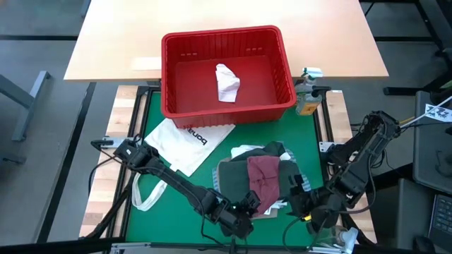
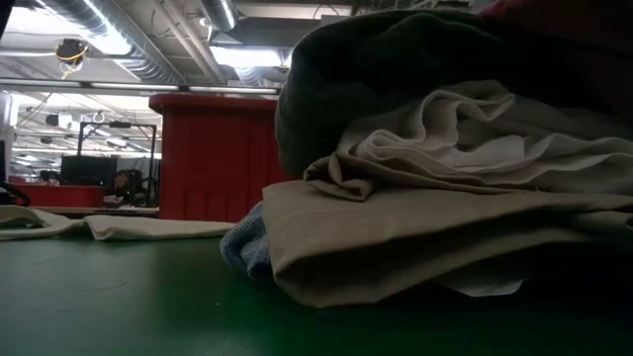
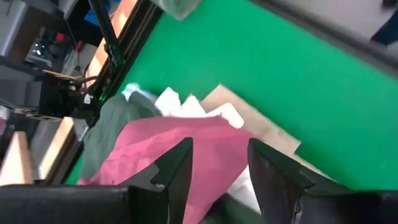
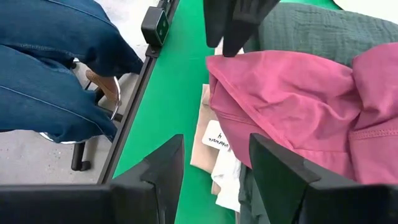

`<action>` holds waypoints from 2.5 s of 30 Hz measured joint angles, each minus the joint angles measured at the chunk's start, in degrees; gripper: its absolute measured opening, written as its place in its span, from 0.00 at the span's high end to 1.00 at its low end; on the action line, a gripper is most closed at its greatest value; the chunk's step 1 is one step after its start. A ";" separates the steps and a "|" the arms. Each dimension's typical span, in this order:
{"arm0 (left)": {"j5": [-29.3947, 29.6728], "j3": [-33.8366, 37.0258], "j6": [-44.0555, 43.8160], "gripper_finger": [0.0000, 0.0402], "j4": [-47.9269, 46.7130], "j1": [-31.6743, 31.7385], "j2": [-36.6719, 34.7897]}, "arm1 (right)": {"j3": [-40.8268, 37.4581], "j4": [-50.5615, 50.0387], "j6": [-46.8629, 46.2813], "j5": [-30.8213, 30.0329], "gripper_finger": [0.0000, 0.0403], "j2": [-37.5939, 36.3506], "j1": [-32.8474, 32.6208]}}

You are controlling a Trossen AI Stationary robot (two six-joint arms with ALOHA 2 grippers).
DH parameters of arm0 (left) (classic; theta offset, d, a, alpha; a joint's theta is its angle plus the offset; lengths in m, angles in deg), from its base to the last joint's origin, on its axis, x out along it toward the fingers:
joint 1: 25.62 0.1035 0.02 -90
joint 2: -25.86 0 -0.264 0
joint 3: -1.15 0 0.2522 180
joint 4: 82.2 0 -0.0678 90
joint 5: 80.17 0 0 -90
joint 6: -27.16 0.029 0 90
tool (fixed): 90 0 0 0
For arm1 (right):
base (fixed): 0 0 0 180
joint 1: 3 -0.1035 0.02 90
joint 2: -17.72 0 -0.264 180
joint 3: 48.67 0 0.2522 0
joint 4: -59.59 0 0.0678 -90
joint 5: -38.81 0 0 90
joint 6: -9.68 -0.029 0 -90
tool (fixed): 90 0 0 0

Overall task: Fold Laundry from Bin
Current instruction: Fold the pink underwear

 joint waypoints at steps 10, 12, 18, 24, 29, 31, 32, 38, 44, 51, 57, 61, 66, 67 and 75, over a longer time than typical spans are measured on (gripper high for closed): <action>1.00 3.35 7.48 0.63 2.38 -0.72 -0.04 | 0.00 0.02 0.00 0.07 0.55 0.00 0.02; 1.73 5.08 8.47 0.63 3.94 -0.68 -0.09 | 0.00 0.02 0.00 0.11 0.55 0.00 0.02; 7.60 10.90 13.50 0.63 14.74 -0.92 -0.04 | -0.02 0.04 0.00 0.11 0.55 0.00 0.02; 8.86 13.70 13.84 0.65 20.21 -0.90 -0.02 | -0.02 0.07 0.00 0.11 0.55 0.00 0.02; 8.99 13.62 8.15 0.80 24.58 -0.91 -0.04 | -0.02 0.07 0.00 0.13 0.55 0.00 0.02; 8.91 13.62 5.47 0.88 24.94 -0.68 -0.04 | -0.02 0.07 0.00 0.13 0.55 0.00 0.02; 8.90 13.62 3.87 0.93 24.96 -0.50 -0.04 | -0.02 0.06 0.00 0.13 0.55 0.00 0.02; 8.93 11.86 -8.53 0.98 28.48 1.02 -0.04 | -0.02 0.07 0.00 0.15 0.55 0.00 0.02; 8.86 6.87 -15.74 0.99 28.05 3.15 -0.17 | -0.07 2.14 -2.41 0.13 0.55 0.02 0.02; 8.89 2.71 -21.07 0.99 25.68 5.93 -0.27 | -0.07 4.34 -12.59 0.68 0.55 0.02 -0.03; 8.99 2.08 -21.59 0.99 23.12 6.30 -0.26 | -0.07 -3.93 -24.30 1.99 0.55 0.02 -0.02; 8.81 2.07 -21.58 0.99 23.11 5.92 -0.24 | -0.07 -6.51 -27.94 2.10 0.55 0.02 -0.02; 8.96 2.05 -21.55 0.99 23.08 6.14 -0.24 | -0.07 -5.26 -31.70 1.92 0.55 0.02 0.00; 8.98 2.05 -21.56 0.99 23.10 6.12 -0.24 | -0.07 -4.76 -32.80 1.56 0.55 0.02 0.00; 8.87 2.05 -21.61 0.99 23.36 6.07 -0.24 | -0.07 -2.79 -39.36 0.13 0.55 1.02 0.02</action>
